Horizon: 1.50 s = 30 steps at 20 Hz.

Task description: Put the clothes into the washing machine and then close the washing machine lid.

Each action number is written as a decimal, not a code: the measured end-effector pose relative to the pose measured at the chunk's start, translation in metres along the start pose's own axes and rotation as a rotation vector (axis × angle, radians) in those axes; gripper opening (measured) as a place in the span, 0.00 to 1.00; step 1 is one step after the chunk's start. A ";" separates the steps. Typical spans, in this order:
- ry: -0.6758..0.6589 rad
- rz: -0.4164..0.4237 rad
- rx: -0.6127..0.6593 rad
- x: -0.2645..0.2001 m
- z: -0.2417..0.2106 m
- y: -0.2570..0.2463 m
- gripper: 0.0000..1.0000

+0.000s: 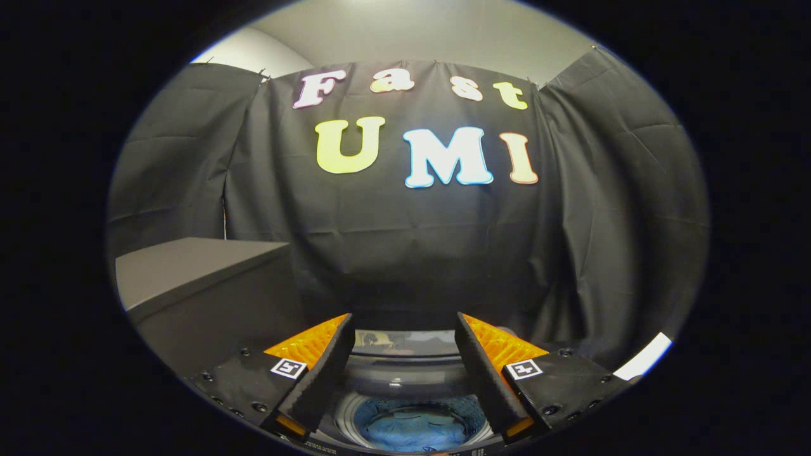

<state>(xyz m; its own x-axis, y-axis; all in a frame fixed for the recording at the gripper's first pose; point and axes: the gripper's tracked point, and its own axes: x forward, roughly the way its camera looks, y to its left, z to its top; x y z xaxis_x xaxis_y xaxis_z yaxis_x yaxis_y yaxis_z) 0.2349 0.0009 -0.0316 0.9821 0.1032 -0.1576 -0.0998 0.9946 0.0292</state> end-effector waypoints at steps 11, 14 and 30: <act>0.037 0.001 0.024 -0.040 -0.031 0.007 0.98; -0.002 -0.008 0.039 -0.058 -0.010 0.005 0.98; -0.140 -0.046 0.030 -0.208 0.063 -0.001 0.97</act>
<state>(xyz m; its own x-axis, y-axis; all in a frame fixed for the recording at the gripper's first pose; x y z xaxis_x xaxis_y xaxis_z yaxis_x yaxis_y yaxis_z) 0.0411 -0.0226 0.0629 0.9984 0.0523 -0.0202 -0.0511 0.9972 0.0549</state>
